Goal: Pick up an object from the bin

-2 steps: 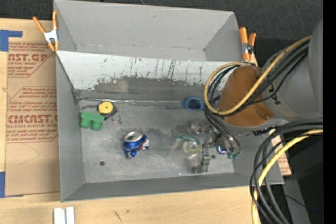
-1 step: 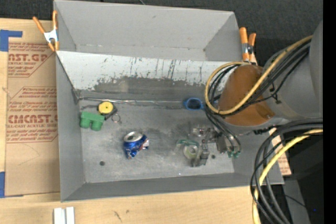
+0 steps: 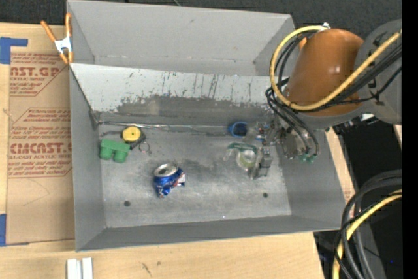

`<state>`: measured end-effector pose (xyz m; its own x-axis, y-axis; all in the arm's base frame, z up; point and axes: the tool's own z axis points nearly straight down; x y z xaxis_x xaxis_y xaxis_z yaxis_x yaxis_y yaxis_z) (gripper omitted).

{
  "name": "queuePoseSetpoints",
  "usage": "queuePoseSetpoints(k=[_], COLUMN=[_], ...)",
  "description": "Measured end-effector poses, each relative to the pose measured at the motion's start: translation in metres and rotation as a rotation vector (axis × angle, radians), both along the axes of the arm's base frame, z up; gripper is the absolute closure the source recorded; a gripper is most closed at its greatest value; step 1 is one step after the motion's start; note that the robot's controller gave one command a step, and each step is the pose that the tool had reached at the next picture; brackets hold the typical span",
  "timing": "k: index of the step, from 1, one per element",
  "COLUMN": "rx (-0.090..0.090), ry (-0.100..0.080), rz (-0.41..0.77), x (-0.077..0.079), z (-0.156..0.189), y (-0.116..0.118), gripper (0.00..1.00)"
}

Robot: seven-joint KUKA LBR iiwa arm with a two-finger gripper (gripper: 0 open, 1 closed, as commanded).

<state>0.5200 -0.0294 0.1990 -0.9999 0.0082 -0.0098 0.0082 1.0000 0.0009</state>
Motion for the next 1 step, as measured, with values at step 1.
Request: queuePoseSetpoints(k=[1], rx=[-0.006], ry=[0.005], rz=[0.454], x=[-0.0268], z=[0.0677], y=[-0.0659], gripper=[1.0])
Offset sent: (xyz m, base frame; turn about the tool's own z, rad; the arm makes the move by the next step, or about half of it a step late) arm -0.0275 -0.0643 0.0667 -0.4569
